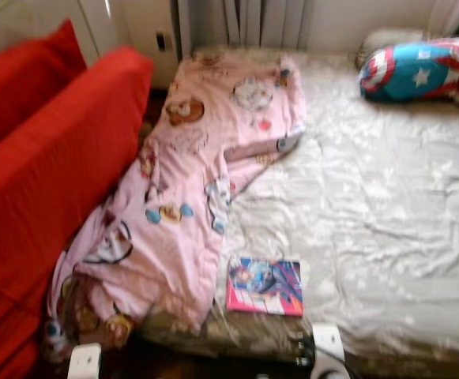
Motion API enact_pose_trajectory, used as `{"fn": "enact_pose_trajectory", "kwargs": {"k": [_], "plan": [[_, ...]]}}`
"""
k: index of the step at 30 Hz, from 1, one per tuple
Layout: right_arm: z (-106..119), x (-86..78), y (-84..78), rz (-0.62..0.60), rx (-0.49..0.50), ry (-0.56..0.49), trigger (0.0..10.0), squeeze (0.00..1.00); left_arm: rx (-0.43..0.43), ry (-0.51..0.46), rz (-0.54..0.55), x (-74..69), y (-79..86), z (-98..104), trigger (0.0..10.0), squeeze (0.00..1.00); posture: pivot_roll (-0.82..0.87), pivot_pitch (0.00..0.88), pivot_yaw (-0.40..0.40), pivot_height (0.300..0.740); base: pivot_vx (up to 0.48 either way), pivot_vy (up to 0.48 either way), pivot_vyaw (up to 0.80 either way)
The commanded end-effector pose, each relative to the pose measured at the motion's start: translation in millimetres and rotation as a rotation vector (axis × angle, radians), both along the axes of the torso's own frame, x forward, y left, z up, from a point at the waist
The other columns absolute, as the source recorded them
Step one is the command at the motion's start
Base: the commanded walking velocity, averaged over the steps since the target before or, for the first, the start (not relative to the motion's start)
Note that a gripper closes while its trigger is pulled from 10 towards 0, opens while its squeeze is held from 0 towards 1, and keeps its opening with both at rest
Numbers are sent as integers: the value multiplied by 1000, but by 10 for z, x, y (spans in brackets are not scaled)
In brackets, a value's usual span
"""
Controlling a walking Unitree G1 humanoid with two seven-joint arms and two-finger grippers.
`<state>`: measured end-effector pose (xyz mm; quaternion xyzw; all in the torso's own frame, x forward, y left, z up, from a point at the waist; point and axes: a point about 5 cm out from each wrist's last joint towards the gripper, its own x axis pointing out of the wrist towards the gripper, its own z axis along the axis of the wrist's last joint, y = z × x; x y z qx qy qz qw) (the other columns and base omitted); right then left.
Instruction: Clean up the room
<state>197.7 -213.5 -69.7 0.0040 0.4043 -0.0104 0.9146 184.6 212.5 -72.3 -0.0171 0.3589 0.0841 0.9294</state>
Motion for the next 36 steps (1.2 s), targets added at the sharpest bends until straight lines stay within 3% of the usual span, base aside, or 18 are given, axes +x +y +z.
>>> {"fn": "enact_pose_trajectory", "kwargs": {"k": [1, 4, 6, 7, 9, 12, 13, 14, 15, 16, 25, 32, 36], "plan": [[80, 76, -126, -37, 8, -56, 10000, 0, -9, -39, -4, -7, 8, 17, 10000, 0, -59, 174, -13, 740, 0, 0, 0], [172, 192, -156, -39, 21, -128, 10000, 0, -11, -120, -16, 104, 24, 107, 10000, 0, -59, 176, -12, 740, 0, 0, 0], [302, 354, -87, -7, 31, -254, 10000, 0, 14, -259, -37, 273, 76, 282, 10000, 0, -45, 184, -8, 740, 0, 0, 0], [302, 354, -87, -7, 31, -254, 10000, 0, 14, -259, -37, 273, 76, 282, 10000, 0, -45, 184, -8, 740, 0, 0, 0], [414, 477, 36, 16, 51, -375, 10000, 0, 34, -444, -43, 472, 131, 557, 10000, 0, -52, 184, -5, 740, 0, 0, 0], [453, 521, 142, 24, 69, -426, 10000, 0, 53, -536, -37, 548, 149, 718, 10000, 0, -61, 184, -3, 740, 0, 0, 0], [482, 550, 304, 57, 69, -471, 10000, 0, 62, -601, -44, 579, 141, 829, 10000, 0, -69, 186, 0, 740, 0, 0, 0], [482, 550, 304, 57, 69, -471, 10000, 0, 62, -601, -44, 579, 141, 829, 10000, 0, -69, 186, 0, 740, 0, 0, 0], [538, 557, 459, 118, 62, -541, 10000, 0, 70, -686, -71, 619, 85, 995, 10000, 0, -61, 183, 2, 740, 0, 0, 0], [554, 554, 493, 132, 61, -561, 10000, 0, 72, -708, -78, 626, 67, 1041, 10000, 0, -61, 183, 2, 740, 0, 0, 0], [793, 491, 405, 70, 48, -741, 10000, 0, 59, -747, -141, 378, -14, 1216, 10000, 0, -65, 154, -2, 740, 0, 0, 0], [939, 499, 367, 29, 9, -774, 10000, 0, 45, -733, -127, 408, -34, 1246, 10000, 0, -72, 120, -18, 740, 0, 0, 0], [933, 506, 344, 27, -7, -730, 10000, 0, 20, -734, -142, 440, -120, 1271, 10000, 0, -69, 106, -22, 720, 0, 0, 0]]}}
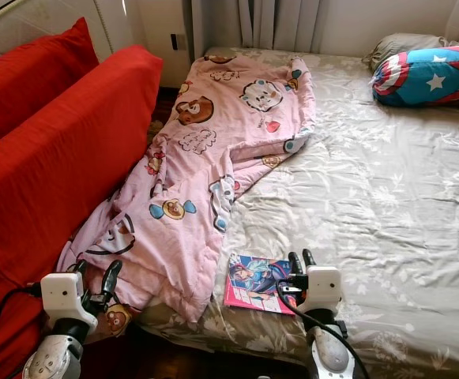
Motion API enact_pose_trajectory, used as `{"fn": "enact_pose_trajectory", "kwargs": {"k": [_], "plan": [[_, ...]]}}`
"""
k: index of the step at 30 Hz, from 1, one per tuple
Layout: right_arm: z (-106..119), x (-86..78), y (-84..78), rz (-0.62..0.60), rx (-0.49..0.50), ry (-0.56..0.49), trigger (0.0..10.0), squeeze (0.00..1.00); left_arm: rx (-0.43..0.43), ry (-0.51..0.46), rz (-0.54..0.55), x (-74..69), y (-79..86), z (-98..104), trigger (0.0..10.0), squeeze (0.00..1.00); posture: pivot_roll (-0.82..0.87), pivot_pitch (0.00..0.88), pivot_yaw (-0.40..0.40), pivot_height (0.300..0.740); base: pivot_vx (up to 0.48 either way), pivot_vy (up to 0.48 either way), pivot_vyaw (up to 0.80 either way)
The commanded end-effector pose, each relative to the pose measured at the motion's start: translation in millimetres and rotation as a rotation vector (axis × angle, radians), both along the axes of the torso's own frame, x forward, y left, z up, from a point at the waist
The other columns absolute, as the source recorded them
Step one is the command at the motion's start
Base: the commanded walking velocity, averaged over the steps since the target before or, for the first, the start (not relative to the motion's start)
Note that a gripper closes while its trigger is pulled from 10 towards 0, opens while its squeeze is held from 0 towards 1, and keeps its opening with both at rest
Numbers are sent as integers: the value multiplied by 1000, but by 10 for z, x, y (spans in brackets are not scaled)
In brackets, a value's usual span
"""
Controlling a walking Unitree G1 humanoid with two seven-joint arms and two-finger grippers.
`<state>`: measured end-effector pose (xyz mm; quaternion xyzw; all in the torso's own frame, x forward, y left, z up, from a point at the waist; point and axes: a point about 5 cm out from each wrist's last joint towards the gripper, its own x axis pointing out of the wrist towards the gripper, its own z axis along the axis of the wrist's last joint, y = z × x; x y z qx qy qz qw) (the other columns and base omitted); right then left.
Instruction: Clean up the room
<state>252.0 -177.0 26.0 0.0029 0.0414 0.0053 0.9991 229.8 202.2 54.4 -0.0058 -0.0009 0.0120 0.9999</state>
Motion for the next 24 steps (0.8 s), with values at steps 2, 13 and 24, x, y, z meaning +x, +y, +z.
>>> {"fn": "enact_pose_trajectory", "kwargs": {"k": [2, 13, 24], "plan": [[-18, -37, -13, -9, -11, 27, 10000, 0, -10, 5, -1, -12, -20, 12, 10000, 0, -75, 100, -24, 705, 0, 0, 0], [-1, -69, 86, 15, -8, 57, 10000, 0, -34, 26, 18, -8, -52, -19, 10000, 0, -78, 86, -28, 670, 0, 0, 0], [-16, -17, 110, 13, -3, 105, 10000, 0, -35, 24, 5, 59, -53, 45, 10000, 0, -68, 182, -22, 665, 0, 0, 0]]}}
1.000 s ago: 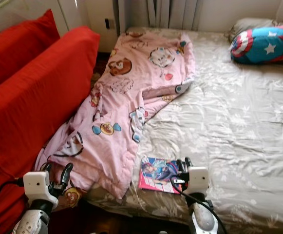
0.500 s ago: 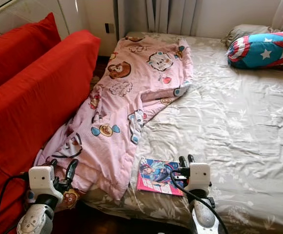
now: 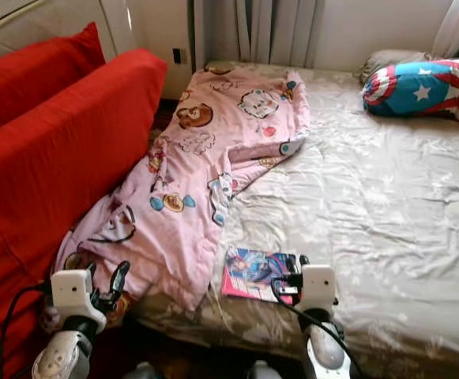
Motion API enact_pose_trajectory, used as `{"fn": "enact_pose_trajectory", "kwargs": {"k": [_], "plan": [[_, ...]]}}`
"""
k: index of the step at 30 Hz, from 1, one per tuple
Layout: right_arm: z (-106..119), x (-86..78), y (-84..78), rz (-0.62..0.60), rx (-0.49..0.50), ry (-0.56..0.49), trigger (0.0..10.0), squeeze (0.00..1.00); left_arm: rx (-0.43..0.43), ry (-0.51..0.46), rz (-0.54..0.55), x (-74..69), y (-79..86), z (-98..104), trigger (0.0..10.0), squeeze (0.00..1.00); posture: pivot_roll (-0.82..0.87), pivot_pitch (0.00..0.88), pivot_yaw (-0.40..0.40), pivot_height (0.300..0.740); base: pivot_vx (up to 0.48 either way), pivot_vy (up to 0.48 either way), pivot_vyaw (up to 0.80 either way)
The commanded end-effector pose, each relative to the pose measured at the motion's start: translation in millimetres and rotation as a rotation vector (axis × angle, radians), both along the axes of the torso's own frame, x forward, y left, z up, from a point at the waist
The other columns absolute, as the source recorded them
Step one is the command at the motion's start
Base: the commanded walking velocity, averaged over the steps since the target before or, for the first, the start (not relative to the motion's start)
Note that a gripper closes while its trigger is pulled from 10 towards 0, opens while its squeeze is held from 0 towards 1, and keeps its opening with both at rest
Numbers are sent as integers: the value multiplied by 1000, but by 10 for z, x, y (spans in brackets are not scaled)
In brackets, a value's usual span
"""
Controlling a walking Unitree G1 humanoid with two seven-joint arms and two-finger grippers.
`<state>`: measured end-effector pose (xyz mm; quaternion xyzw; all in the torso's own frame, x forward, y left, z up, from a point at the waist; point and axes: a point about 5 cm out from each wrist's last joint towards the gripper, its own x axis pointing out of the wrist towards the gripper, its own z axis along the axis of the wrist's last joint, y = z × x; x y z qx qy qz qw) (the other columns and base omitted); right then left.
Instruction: Clean up the room
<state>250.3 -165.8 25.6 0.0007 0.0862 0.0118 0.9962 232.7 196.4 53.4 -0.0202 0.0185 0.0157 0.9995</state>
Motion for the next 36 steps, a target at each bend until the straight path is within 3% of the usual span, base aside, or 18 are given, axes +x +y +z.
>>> {"fn": "enact_pose_trajectory", "kwargs": {"k": [1, 36], "plan": [[-10, 3, 8, 9, -1, 2, 10000, 0, -5, -16, -1, 34, 9, 62, 10000, 0, -68, 191, -21, 655, 0, 0, 0], [-196, 90, 50, 30, 38, 59, 10000, 0, -10, 34, -14, 9, -41, 42, 10000, 0, -51, 241, -8, 635, 0, 0, 0]]}}
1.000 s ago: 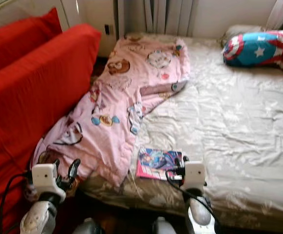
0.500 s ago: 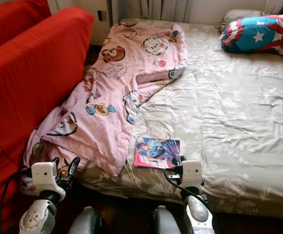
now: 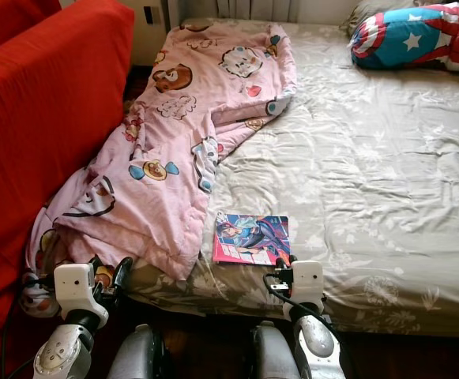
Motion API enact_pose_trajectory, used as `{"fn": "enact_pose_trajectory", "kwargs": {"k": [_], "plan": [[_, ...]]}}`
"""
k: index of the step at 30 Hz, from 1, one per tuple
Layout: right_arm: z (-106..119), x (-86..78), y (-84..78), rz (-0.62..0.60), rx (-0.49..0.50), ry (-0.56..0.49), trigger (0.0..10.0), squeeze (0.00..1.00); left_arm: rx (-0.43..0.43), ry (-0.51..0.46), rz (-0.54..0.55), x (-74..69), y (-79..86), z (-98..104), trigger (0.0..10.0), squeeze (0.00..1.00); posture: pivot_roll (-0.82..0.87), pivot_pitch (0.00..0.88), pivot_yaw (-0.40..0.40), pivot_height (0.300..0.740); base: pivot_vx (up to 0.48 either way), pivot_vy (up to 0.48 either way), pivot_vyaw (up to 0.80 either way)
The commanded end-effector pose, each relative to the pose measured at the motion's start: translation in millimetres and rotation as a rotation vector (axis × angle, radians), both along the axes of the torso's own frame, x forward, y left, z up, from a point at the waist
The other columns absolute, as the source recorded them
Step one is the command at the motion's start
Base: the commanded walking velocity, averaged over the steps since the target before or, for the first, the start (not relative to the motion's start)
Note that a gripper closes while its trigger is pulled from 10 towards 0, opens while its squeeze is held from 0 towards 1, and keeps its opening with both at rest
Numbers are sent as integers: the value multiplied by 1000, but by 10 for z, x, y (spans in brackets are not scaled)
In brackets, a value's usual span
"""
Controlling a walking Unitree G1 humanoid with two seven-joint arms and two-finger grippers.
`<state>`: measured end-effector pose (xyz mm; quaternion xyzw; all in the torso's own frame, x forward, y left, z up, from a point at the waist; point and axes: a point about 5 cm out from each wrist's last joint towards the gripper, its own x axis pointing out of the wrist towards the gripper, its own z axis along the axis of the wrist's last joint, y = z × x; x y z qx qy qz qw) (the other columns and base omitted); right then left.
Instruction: Clean up the room
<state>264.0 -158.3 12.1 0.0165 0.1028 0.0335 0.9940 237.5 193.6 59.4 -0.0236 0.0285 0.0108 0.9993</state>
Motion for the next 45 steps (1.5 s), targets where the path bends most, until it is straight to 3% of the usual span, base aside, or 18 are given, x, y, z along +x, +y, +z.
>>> {"fn": "enact_pose_trajectory", "kwargs": {"k": [1, 5, 7, 28, 45], "plan": [[-72, -49, -24, -8, 3, 27, 10000, 0, -2, 15, -3, -40, -11, -17, 10000, 0, -48, 244, -7, 635, 0, 0, 0], [-130, -52, -9, 2, -8, 72, 10000, 0, -4, 18, -1, -45, -10, -19, 10000, 0, -47, 244, -8, 635, 0, 0, 0], [-123, -46, 2, 10, -6, 57, 10000, 0, -6, 19, 0, -47, -14, -20, 10000, 0, -46, 244, -8, 615, 0, 0, 0], [-158, -39, 21, 30, 21, 49, 10000, 0, -7, 21, 11, -36, -11, -23, 10000, 0, -44, 244, -7, 615, 0, 0, 0], [-200, -47, 44, 60, 15, 71, 10000, 0, -9, 19, 10, -22, -19, -26, 10000, 0, -48, 242, -9, 615, 276, 0, 0]]}}
